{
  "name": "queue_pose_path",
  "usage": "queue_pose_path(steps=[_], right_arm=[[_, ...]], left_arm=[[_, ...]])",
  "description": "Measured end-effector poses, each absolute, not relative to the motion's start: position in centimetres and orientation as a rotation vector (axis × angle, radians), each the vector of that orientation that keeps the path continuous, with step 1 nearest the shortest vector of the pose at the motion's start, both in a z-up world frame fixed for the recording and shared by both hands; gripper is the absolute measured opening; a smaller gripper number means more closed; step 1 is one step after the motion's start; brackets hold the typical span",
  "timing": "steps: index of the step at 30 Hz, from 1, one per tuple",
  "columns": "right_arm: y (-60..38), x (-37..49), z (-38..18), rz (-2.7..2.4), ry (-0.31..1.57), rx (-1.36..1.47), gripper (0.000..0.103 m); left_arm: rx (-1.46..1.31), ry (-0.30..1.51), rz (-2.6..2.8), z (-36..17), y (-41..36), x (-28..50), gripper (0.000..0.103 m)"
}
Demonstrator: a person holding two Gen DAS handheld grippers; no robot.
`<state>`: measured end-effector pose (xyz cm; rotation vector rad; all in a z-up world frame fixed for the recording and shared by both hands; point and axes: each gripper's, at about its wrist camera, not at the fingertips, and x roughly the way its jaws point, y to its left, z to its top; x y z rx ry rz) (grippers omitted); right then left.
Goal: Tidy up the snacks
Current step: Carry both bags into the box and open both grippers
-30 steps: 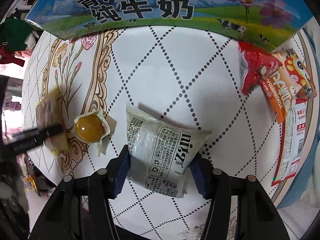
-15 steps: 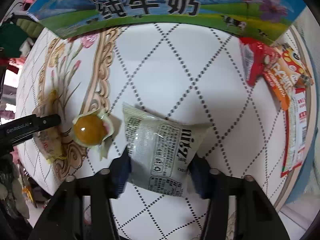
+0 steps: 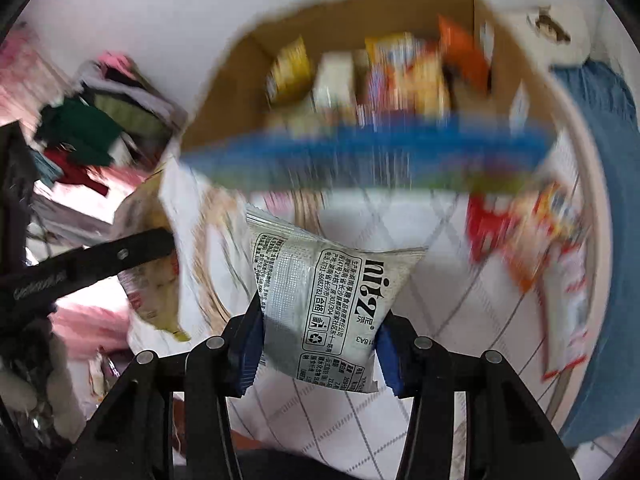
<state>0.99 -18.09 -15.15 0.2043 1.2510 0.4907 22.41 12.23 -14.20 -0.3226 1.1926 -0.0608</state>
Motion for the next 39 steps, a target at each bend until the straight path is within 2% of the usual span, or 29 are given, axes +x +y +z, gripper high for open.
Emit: queue_pose_path(steps=[3,8,16,21,23,24,25,29,39], right_arm=[[-19.0,4.0,-11.6,0.486,1.185,0.229,0.051],[-20.1,10.1,-10.1,0.402,1.135,0.177,0.051],[-21.8,17.9,-15.2,0.306,1.263,0.088,0.051],[-21.5,19.4,-17.9,0.294,1.340,0.049,0.053],[-21.2,19.9,-18.8,0.282,1.381,0.032,0.069],[-21.1,20.0,-19.3,0.274,1.404,0.023,0.088],[-21.0,19.9,-19.5,0.282,1.416,0.027,0.094],[-20.2,19.7,-20.2,0.272,1.430,0.011,0.099],[-19.5,19.7,-20.7,0.224,1.403,0.022,0.099]], left_arm=[[-0.240,1.153,-0.060,-11.4,11.7,26.5,0.044],[-0.162,1.203,-0.017,-12.8,13.0,32.5,0.044],[-0.089,1.386,0.045,-20.7,13.7,38.6,0.045],[-0.116,1.482,0.057,-22.6,14.4,38.3,0.048],[-0.146,1.510,0.065,-23.4,14.7,38.3,0.064],[-0.155,1.514,0.068,-23.8,14.8,38.3,0.084],[-0.155,1.511,0.075,-23.9,14.9,38.2,0.093],[-0.162,1.508,0.079,-24.4,14.5,37.9,0.094],[-0.173,1.459,0.114,-24.1,13.3,36.6,0.094]])
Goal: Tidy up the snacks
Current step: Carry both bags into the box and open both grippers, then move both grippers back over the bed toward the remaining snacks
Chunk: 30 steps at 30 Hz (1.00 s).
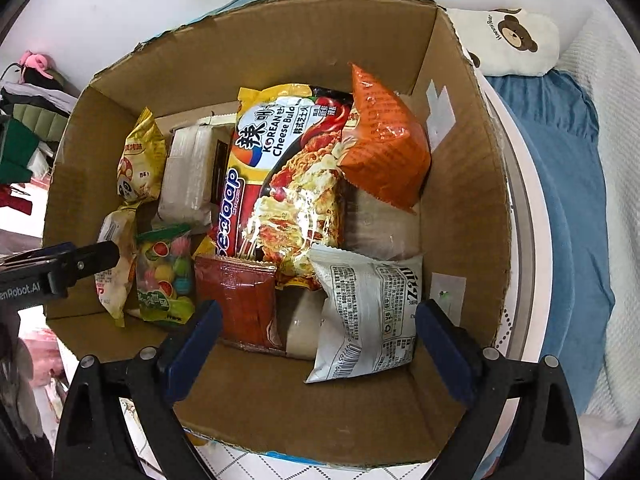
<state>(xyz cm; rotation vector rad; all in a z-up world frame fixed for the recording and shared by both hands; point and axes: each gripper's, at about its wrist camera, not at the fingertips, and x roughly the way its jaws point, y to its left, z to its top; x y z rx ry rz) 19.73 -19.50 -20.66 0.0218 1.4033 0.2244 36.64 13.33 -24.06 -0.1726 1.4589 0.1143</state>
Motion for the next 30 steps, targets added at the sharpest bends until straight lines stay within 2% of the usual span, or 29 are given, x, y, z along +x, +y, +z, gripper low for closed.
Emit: queue_pose_path(steps=[16,30], right_arm=[[-20.0,16.0,-16.8,0.182,1.269,-0.009,0.099],[-20.6,9.9,-9.8,0.182,1.058,-0.019,0.099]], left_arm=[[-0.150,1.237,0.142,-17.8,11.3,31.3,0.094],[-0.120,1.035,0.117,-11.1,9.4,25.2,0.094]])
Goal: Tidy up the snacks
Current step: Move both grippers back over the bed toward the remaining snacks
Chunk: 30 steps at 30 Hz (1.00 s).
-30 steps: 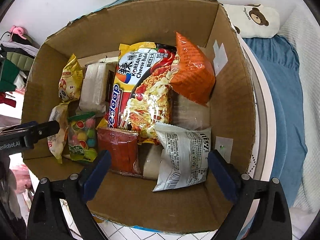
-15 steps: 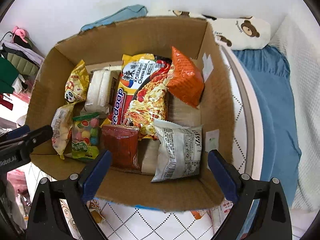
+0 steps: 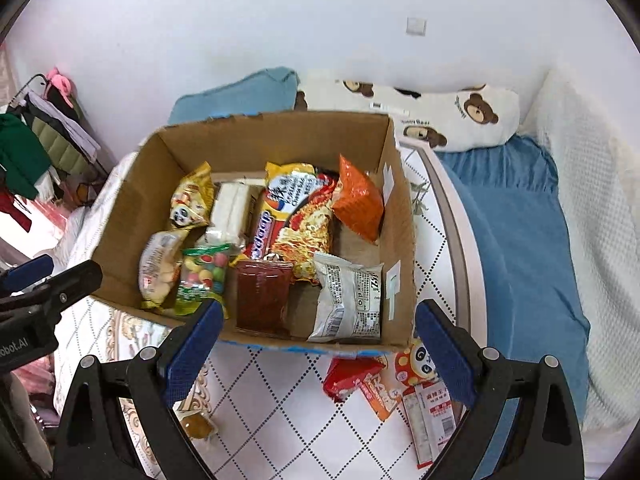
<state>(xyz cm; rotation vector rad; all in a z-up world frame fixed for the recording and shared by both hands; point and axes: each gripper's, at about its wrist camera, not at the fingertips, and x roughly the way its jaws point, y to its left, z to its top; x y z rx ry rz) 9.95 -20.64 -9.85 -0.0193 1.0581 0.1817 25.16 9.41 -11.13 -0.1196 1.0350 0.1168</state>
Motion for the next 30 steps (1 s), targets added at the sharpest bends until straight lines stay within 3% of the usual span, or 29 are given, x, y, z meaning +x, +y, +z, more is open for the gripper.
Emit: queue_pose_path(steps=[17,22,27,29,30], right_arm=[[-22.4,2.2,-3.4,0.179,0.890,0.043,0.099],[-23.4,1.3,-3.9,0.201,0.908,0.127,0.099],[-26.7,1.8,-7.9,0.171,1.001,0.250,0.098],[-28.5,2.2,-10.5,0.147,1.040,0.299,0.082],[-29.3,2.6,-12.0,0.140,1.067,0.309,0.064]], left_arm=[[-0.133,0.920,0.122,-8.1,8.3,18.4,0.094],[-0.127,0.942,0.138,-9.4,8.0,18.0,0.094],[-0.115,1.045,0.193,-13.9,8.4,18.1,0.094],[-0.137,1.108,0.202,-16.2,8.7,18.3,0.094],[-0.141,1.139,0.216,-17.4,8.9,18.3,0.094]])
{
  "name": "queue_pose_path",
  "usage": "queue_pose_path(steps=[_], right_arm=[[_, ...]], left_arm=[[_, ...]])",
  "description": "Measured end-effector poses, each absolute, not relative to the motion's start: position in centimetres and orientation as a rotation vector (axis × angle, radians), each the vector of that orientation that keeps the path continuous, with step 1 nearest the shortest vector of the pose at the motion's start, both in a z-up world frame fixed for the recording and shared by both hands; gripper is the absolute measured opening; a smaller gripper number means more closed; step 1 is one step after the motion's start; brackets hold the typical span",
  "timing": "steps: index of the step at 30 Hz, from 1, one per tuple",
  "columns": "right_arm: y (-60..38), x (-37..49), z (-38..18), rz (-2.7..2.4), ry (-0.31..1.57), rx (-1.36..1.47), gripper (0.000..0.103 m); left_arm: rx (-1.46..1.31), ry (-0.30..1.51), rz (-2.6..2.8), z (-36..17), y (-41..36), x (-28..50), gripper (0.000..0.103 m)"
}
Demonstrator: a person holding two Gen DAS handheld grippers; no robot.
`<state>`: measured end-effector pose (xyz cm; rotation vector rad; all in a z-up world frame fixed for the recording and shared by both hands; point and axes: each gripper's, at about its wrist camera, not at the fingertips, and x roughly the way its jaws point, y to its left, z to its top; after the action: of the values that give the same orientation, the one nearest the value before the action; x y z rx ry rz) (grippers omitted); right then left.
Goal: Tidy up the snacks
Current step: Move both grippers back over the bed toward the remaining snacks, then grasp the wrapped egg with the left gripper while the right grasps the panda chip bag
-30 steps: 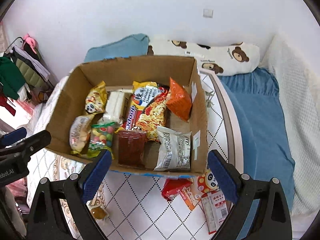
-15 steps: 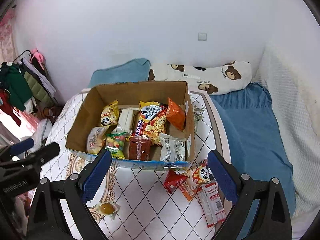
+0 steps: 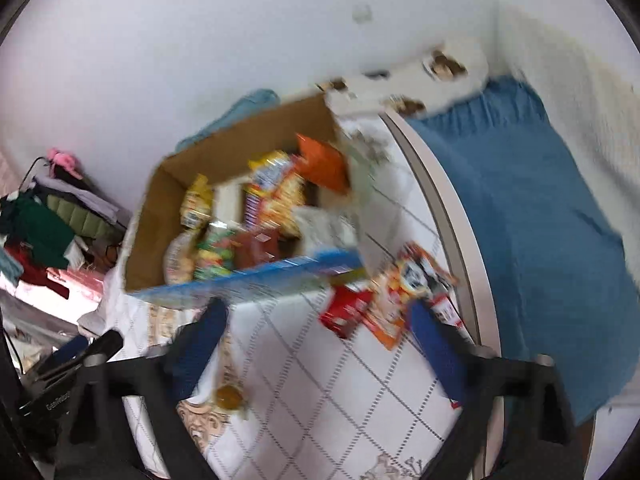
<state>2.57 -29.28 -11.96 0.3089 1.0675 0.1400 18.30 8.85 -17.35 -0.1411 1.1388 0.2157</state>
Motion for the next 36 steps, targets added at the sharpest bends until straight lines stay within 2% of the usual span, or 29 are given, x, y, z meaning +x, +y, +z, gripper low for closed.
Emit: queue_pose_path(steps=[9,14,16,18,23,30,32,34,36], right_arm=[[-35.3,7.0,-24.6,0.023,1.274,0.590,0.062],[-35.7,9.4,-29.3,0.001,1.306,0.660,0.058],[-35.1,9.7,-29.6,-0.011,1.295,0.578,0.045],[-34.9,9.4,-29.0,0.005,1.264,0.534,0.038],[-34.6,7.1,-26.5,0.038,1.234,0.412,0.036],[-33.0,0.6,-23.2,0.094,1.290,0.374,0.036],[-32.4,-1.4,-23.2,0.133,1.330,0.375,0.036],[-31.0,-3.2,-24.0,0.174,1.370,0.349,0.036],[-29.4,-3.9,-25.3,0.203,1.400,0.322,0.036]], left_arm=[[-0.170,1.359,0.287,-24.8,9.8,18.1,0.094],[-0.199,1.440,0.292,-27.2,10.3,17.3,0.094],[-0.211,1.455,0.281,-27.6,10.5,17.0,0.094],[-0.229,1.463,0.261,-27.7,10.7,16.6,0.094],[-0.255,1.476,0.168,-28.2,11.0,16.0,0.094],[-0.223,1.510,-0.001,-30.2,9.2,16.1,0.094],[-0.219,1.508,-0.034,-31.2,8.3,16.4,0.090],[-0.216,1.514,-0.065,-32.2,7.6,17.0,0.069],[-0.184,1.531,-0.068,-33.6,7.3,17.7,0.067]])
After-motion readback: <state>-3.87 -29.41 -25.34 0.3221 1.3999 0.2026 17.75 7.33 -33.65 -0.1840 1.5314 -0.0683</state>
